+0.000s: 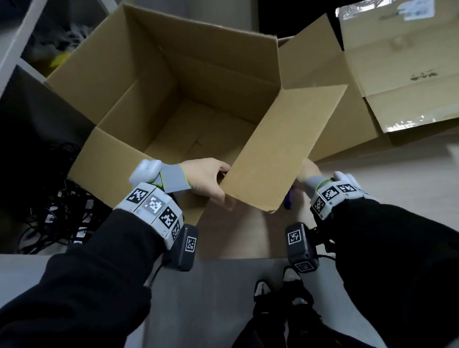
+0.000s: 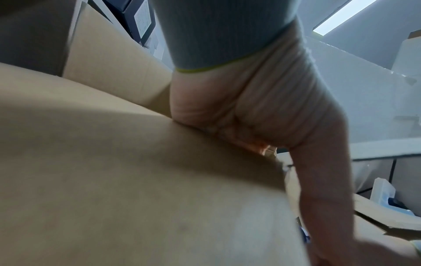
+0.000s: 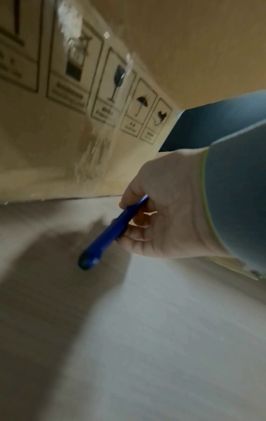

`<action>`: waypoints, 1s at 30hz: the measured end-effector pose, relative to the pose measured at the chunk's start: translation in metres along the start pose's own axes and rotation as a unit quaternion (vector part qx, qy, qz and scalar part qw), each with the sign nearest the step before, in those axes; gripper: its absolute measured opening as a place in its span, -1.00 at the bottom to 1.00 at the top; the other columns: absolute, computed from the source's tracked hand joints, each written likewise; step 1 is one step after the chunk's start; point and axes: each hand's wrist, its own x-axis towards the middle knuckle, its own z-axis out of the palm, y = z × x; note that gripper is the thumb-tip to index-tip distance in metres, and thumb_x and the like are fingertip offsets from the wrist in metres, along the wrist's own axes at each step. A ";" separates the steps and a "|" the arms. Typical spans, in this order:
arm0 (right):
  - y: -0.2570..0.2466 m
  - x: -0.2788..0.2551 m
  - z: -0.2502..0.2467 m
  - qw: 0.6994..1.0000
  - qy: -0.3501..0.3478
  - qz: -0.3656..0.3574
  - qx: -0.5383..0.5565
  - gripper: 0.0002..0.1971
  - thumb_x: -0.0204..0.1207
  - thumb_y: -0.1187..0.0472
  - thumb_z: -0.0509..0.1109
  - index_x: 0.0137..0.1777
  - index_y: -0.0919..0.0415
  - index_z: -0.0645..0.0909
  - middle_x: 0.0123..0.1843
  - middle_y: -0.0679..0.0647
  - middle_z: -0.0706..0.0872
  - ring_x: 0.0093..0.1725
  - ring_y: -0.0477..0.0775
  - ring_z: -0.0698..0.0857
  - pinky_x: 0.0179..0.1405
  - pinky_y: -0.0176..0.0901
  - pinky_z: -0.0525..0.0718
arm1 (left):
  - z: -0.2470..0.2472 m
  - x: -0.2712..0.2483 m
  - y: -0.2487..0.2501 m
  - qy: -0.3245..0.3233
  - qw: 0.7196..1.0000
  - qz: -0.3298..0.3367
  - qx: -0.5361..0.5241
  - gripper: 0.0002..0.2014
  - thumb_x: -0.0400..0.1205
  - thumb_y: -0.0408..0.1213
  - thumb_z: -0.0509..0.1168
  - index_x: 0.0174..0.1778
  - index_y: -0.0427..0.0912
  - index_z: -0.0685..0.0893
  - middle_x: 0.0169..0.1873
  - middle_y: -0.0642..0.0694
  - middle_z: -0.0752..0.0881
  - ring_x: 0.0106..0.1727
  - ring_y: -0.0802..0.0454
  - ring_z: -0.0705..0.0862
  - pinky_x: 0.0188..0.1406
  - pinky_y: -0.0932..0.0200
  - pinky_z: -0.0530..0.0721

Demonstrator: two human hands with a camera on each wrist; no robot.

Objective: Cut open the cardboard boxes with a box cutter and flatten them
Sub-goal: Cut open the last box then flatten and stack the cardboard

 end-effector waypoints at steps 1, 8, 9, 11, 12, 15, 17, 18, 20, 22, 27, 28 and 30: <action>-0.002 -0.002 -0.005 0.999 -0.003 -0.003 0.043 -0.82 0.55 0.31 0.19 -0.30 0.25 0.44 -0.22 0.23 0.60 0.02 0.36 0.68 0.16 0.12 0.65 | 0.000 0.000 0.002 -0.005 1.000 0.007 -0.011 -0.22 0.10 0.15 0.48 0.27 -0.07 0.66 0.11 0.06 0.75 0.15 0.08 0.69 0.25 0.08 0.59; -0.032 -0.027 -0.049 0.966 -0.011 -0.025 0.257 -0.85 0.56 0.41 0.01 -0.09 0.18 0.35 -0.26 0.13 0.62 -0.45 0.12 0.60 -0.45 -0.26 0.54 | -0.021 -0.011 0.032 0.094 0.995 0.031 0.010 -0.79 0.60 -0.24 0.37 0.12 -0.18 0.68 0.06 -0.09 0.77 0.11 -0.14 0.69 0.12 -0.02 0.63; -0.038 -0.031 -0.057 0.963 -0.010 -0.039 0.266 -0.83 0.56 0.43 0.02 -0.12 0.16 0.33 -0.20 0.14 0.66 -0.45 0.10 0.61 -0.55 -0.37 0.46 | -0.033 -0.019 0.039 0.115 0.993 0.030 0.008 -0.75 0.62 -0.19 0.36 0.19 -0.14 0.64 0.12 -0.06 0.74 0.14 -0.09 0.68 0.17 0.00 0.63; -0.049 -0.039 -0.070 0.956 0.005 -0.061 0.286 -0.84 0.55 0.43 0.05 -0.12 0.17 0.36 -0.14 0.16 0.72 -0.46 0.07 0.65 -0.66 -0.47 0.35 | -0.053 -0.037 0.050 0.157 0.987 0.033 0.010 -0.69 0.66 -0.16 0.30 0.30 -0.14 0.59 0.19 -0.02 0.69 0.19 -0.03 0.65 0.23 0.00 0.62; -0.058 -0.045 -0.078 0.949 0.015 -0.078 0.306 -0.85 0.55 0.42 0.04 -0.02 0.23 0.41 -0.17 0.16 0.75 -0.48 0.05 0.66 -0.66 -0.48 0.37 | -0.064 -0.049 0.056 0.185 0.982 0.033 0.020 -0.70 0.67 -0.18 0.26 0.30 -0.16 0.60 0.18 -0.02 0.69 0.19 -0.03 0.65 0.22 0.00 0.63; -0.078 -0.057 -0.092 0.930 0.020 -0.118 0.347 -0.78 0.60 0.41 -0.05 0.17 0.24 0.31 -0.16 0.18 0.74 -0.49 0.04 0.68 -0.48 -0.34 0.53 | -0.090 -0.077 0.067 0.253 0.967 0.024 0.021 -0.75 0.67 -0.25 0.23 0.21 -0.23 0.66 0.07 -0.03 0.70 0.11 0.00 0.65 0.13 0.17 0.60; -0.088 -0.065 -0.102 0.923 0.039 -0.135 0.359 -0.85 0.58 0.38 -0.02 0.00 0.17 0.33 -0.20 0.14 0.69 -0.47 0.06 0.66 -0.35 -0.22 0.58 | -0.106 -0.100 0.073 0.286 0.958 0.028 0.005 -0.75 0.65 -0.23 0.27 0.17 -0.25 0.70 0.06 -0.04 0.70 0.10 0.00 0.64 0.08 0.27 0.56; -0.092 -0.071 -0.109 0.920 0.064 -0.147 0.358 -0.89 0.54 0.34 0.03 -0.10 0.14 0.35 -0.22 0.14 0.66 -0.42 0.10 0.65 -0.27 -0.15 0.59 | -0.111 -0.111 0.077 0.296 0.955 0.027 0.005 -0.70 0.63 -0.17 0.28 0.19 -0.25 0.71 0.12 -0.04 0.68 0.13 -0.02 0.65 0.14 0.24 0.57; -0.099 -0.074 -0.125 0.920 0.122 -0.167 0.334 -0.97 0.43 0.24 0.11 -0.18 0.12 0.36 -0.20 0.17 0.59 -0.29 0.16 0.57 -0.15 0.01 0.55 | -0.119 -0.123 0.078 0.299 0.954 0.024 -0.015 -0.59 0.60 -0.07 0.29 0.25 -0.25 0.70 0.23 -0.05 0.65 0.21 -0.07 0.64 0.25 0.09 0.59; -0.106 -0.083 -0.142 0.919 0.153 -0.181 0.316 -0.96 0.50 0.26 0.13 -0.08 0.15 0.38 -0.23 0.12 0.51 -0.26 0.13 0.48 -0.12 -0.02 0.46 | -0.121 -0.134 0.078 0.306 0.949 0.032 -0.071 -0.39 0.41 0.07 0.33 0.21 -0.36 0.70 0.20 -0.19 0.71 0.15 -0.11 0.66 0.19 -0.02 0.58; -0.112 -0.095 -0.167 0.904 0.158 -0.208 0.339 -0.90 0.59 0.24 0.07 0.04 0.14 0.38 -0.12 0.11 0.54 -0.04 0.16 0.55 0.08 0.16 0.63 | -0.120 -0.138 0.062 0.365 0.902 0.037 -0.226 -0.31 0.30 0.14 0.39 0.06 -0.47 0.64 -0.08 -0.30 0.62 -0.10 -0.11 0.54 -0.13 0.02 0.49; -0.113 -0.095 -0.167 0.902 0.142 -0.210 0.349 -0.91 0.60 0.23 0.08 0.04 0.12 0.39 -0.03 0.14 0.59 -0.02 0.14 0.58 0.19 0.25 0.64 | -0.118 -0.136 0.059 0.369 0.885 0.056 -0.280 -0.48 0.44 0.01 0.40 0.09 -0.40 0.63 -0.05 -0.28 0.61 -0.06 -0.11 0.55 -0.14 0.08 0.53; -0.114 -0.099 -0.164 0.897 0.105 -0.212 0.374 -0.94 0.61 0.23 0.13 -0.05 0.06 0.40 0.16 0.17 0.63 0.01 0.09 0.66 0.25 0.33 0.61 | -0.110 -0.127 0.053 0.405 0.837 0.085 -0.359 -0.84 0.68 -0.29 0.26 0.09 -0.29 0.63 -0.02 -0.21 0.65 -0.04 -0.09 0.59 -0.18 0.25 0.56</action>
